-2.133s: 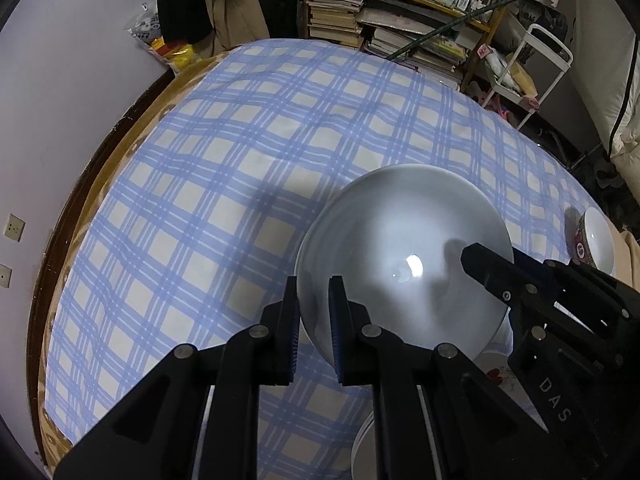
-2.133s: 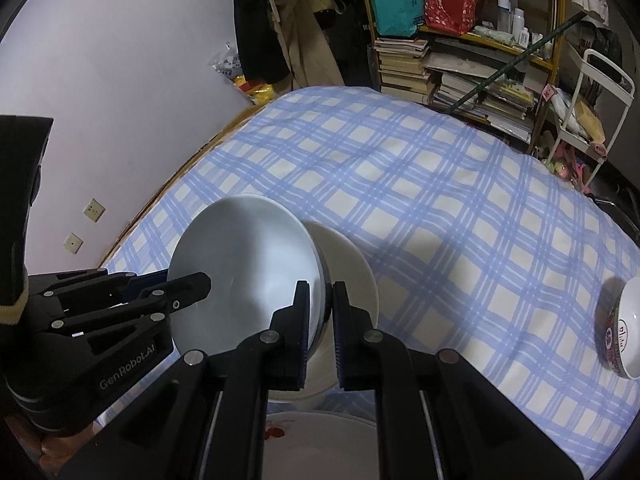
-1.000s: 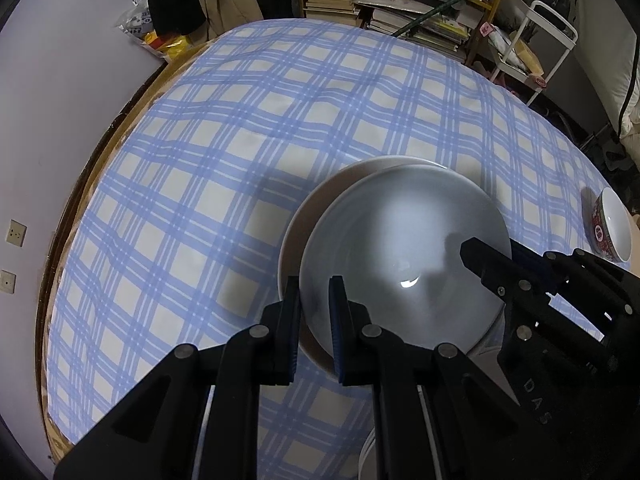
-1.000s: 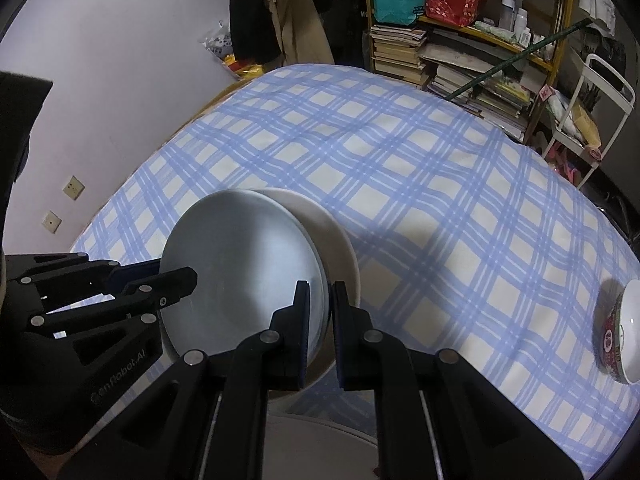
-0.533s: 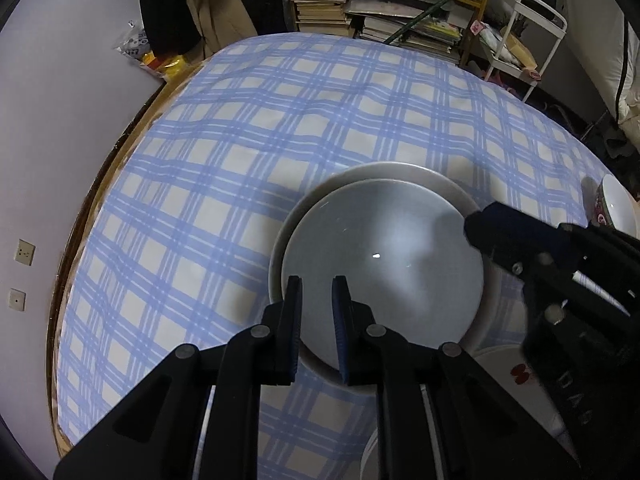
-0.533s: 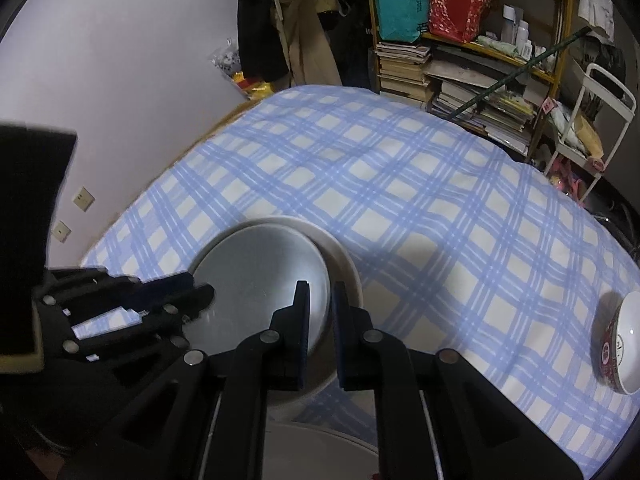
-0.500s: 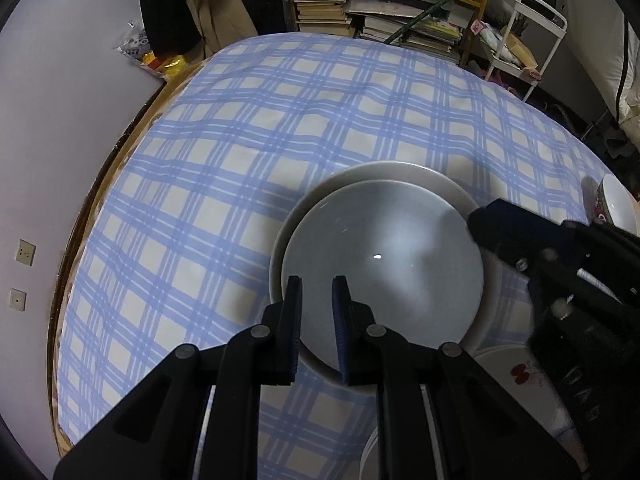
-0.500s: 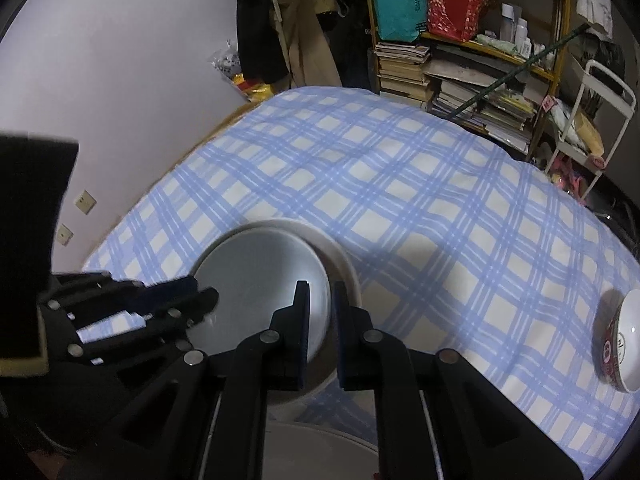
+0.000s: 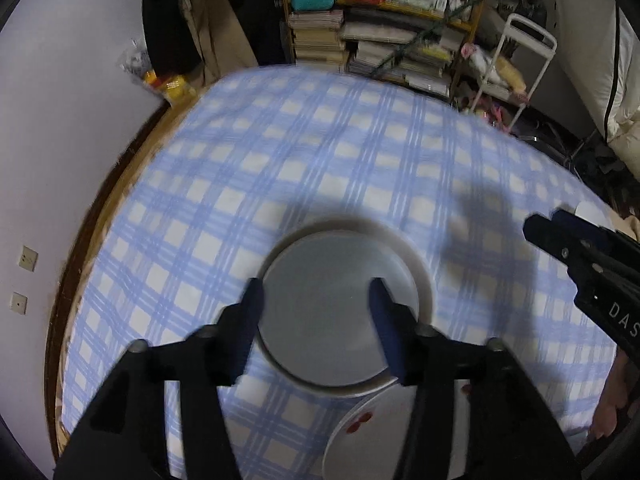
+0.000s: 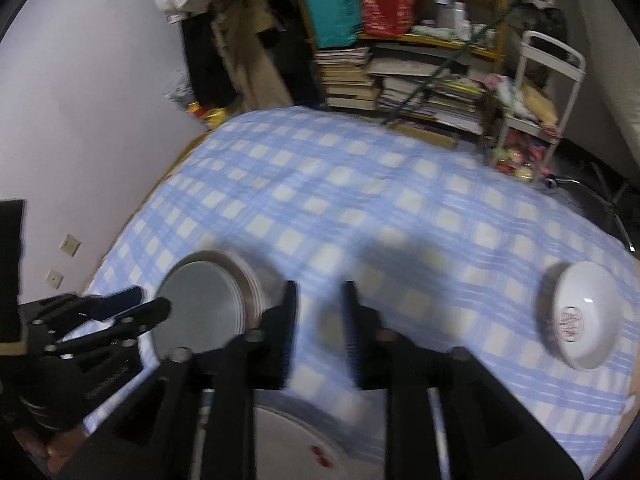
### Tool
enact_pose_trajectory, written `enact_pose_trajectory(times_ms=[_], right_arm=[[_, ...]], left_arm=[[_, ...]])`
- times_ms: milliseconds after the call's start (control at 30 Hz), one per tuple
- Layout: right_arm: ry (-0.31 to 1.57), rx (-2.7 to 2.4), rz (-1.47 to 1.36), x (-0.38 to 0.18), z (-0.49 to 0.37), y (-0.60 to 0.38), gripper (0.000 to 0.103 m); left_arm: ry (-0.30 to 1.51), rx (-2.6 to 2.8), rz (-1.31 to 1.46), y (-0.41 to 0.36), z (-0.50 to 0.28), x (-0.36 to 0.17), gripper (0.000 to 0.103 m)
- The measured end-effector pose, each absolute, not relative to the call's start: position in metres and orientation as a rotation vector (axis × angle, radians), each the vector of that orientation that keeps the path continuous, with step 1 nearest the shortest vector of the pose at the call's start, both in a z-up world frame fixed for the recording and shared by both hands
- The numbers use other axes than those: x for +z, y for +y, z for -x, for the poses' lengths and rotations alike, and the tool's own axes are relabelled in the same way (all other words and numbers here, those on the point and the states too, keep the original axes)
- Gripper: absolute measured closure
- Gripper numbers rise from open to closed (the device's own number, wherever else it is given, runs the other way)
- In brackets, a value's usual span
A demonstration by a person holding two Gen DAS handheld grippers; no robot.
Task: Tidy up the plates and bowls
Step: 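Open both tools and lift them off the stacked bowls, then move both open tools to a red-stamped white bowl and close on its rim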
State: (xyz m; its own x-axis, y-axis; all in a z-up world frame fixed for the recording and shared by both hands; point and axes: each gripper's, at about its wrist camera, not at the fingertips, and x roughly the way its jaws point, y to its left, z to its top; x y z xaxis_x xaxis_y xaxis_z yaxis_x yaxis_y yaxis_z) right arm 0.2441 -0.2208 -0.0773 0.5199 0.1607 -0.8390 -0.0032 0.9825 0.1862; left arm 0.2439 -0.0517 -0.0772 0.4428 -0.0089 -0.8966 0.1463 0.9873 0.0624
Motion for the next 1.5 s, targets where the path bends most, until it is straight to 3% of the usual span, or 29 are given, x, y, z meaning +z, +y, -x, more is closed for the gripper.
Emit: enact_pose_trajectory(times_ms=[167,300,367,1167,1500], right_arm=[[1.018,0.031,-0.180,-0.062,-0.242,-0.263,0.031],[0.996,-0.015,-0.170,-0.051,-0.236,-0.296,0.006],[0.979,-0.024,-0.201,-0.047,-0.232,-0.313,0.001],[0.944,-0.320,-0.338,-0.077,-0.190,-0.444,0.001],[0.965,-0.375,-0.371,-0.094,-0.186,-0.460,0.025]], left_arm=[[1.055,-0.106,-0.185,-0.076,-0.249,-0.060,0.027],[1.038,-0.142,-0.209,-0.100,-0.256,-0.056,0.026],[1.024,-0.173,-0.209,-0.114,-0.258,-0.054,0.025],[1.027,-0.484,-0.229,-0.285,-0.285,-0.085,0.023],[1.056,-0.559,-0.243,-0.325,-0.285,-0.105,0.023]])
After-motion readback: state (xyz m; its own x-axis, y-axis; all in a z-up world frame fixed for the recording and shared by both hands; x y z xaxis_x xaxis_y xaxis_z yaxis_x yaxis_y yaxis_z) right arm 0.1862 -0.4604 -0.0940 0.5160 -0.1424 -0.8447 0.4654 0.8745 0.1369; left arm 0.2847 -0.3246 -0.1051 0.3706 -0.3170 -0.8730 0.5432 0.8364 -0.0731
